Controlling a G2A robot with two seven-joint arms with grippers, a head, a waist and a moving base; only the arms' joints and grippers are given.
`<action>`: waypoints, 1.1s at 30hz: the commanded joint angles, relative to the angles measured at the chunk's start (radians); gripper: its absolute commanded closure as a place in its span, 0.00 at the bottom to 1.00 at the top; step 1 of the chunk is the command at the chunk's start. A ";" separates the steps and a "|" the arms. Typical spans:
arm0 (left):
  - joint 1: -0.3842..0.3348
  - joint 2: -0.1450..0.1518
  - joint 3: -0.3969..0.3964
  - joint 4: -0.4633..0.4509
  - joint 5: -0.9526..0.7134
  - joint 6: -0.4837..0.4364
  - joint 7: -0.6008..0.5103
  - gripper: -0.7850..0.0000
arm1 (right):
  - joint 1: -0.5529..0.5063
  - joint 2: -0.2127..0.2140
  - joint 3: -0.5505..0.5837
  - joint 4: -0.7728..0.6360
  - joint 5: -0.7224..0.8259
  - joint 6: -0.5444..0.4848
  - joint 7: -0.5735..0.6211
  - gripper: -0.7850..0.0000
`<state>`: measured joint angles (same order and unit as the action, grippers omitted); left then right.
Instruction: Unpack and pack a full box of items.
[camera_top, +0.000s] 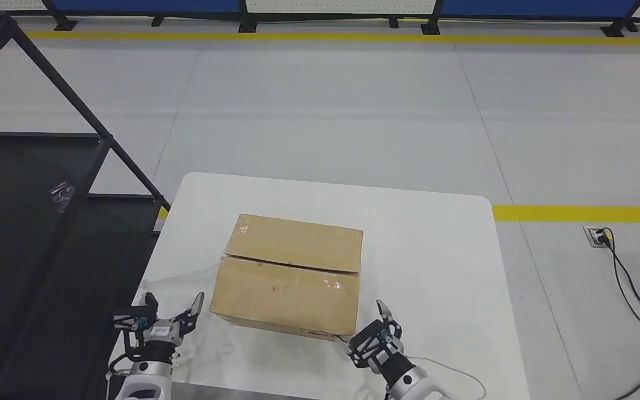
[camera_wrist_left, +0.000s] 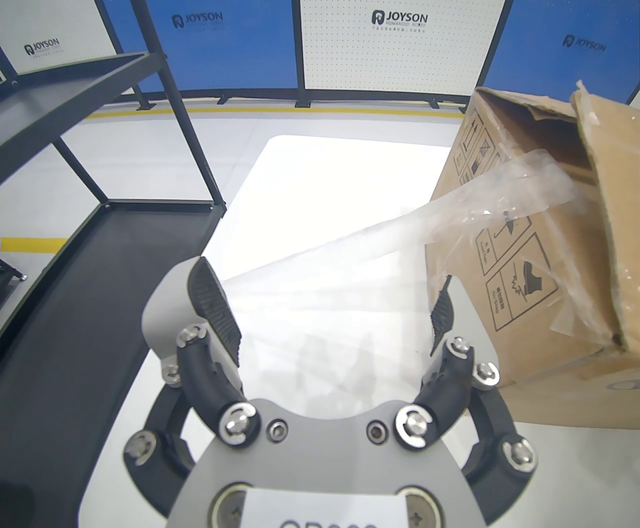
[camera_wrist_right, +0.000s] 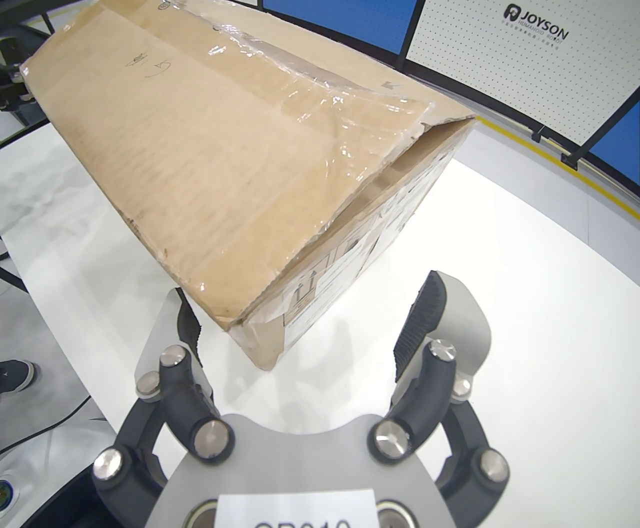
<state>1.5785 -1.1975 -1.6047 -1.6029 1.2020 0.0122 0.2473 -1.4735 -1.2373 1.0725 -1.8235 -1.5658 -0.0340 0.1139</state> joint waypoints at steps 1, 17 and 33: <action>0.004 0.000 -0.012 -0.009 -0.003 0.000 0.004 0.00 | 0.007 -0.002 0.000 0.007 0.003 0.003 0.000 0.00; -0.014 -0.006 0.024 -0.009 0.056 -0.023 -0.034 0.00 | 0.040 -0.011 0.025 0.023 0.052 -0.018 -0.025 0.00; -0.133 -0.020 0.098 0.071 0.079 -0.028 -0.074 0.00 | -0.189 0.051 0.278 -0.154 -0.005 -0.298 -0.213 0.00</action>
<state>1.4511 -1.2171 -1.5100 -1.5351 1.2798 -0.0155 0.1764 -1.6552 -1.1873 1.3362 -1.9736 -1.5825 -0.3287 -0.0962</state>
